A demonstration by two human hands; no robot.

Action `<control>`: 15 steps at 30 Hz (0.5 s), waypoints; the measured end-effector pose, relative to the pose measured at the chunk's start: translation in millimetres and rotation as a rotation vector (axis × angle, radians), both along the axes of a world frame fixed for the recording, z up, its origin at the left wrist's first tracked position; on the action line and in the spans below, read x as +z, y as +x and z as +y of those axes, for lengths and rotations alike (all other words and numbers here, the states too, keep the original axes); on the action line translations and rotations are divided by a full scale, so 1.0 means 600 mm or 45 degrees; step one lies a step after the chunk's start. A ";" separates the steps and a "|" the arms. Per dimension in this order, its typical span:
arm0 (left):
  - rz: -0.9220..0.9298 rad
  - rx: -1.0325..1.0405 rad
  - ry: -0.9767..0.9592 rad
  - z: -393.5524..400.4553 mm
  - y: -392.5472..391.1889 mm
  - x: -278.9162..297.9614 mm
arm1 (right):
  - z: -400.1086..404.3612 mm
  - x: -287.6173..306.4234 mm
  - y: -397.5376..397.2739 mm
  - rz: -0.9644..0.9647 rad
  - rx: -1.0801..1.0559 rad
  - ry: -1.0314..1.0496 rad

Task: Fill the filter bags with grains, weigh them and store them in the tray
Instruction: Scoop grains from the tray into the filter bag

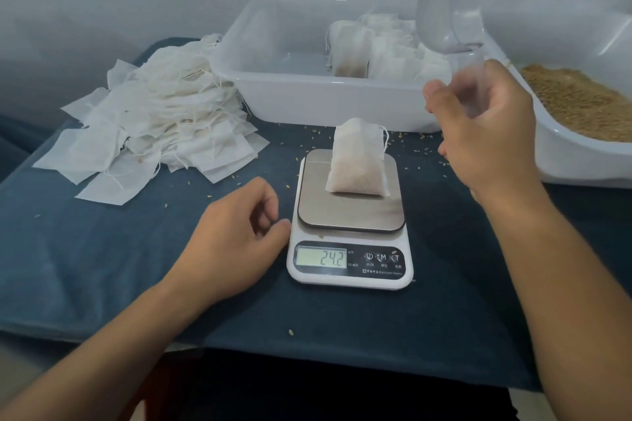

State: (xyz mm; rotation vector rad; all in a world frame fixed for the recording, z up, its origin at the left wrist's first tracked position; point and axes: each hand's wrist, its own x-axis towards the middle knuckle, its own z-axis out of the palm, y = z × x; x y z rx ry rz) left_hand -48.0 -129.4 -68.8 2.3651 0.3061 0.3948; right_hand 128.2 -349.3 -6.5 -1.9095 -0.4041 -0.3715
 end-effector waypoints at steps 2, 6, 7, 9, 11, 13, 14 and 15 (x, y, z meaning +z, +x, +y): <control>0.026 0.050 -0.013 0.007 0.002 0.001 | -0.001 0.000 0.000 -0.004 0.003 -0.005; -0.043 -0.019 -0.047 -0.015 -0.003 0.009 | 0.000 -0.001 0.000 -0.002 0.011 -0.004; -0.042 -0.057 -0.031 -0.027 -0.003 0.010 | 0.001 -0.001 0.000 -0.005 0.011 -0.009; -0.038 -0.082 0.029 -0.048 0.001 0.005 | 0.001 -0.001 0.000 -0.014 0.010 -0.020; -0.056 -0.034 0.043 -0.057 0.006 0.000 | 0.002 -0.002 0.000 -0.021 0.011 -0.025; -0.057 0.001 0.034 -0.057 0.007 -0.002 | 0.001 -0.002 0.001 -0.025 0.014 -0.026; -0.053 0.001 0.035 -0.056 0.005 -0.002 | 0.000 -0.003 0.001 -0.026 0.015 -0.030; -0.052 0.002 0.031 -0.054 0.003 -0.003 | 0.000 -0.003 0.000 -0.027 0.018 -0.034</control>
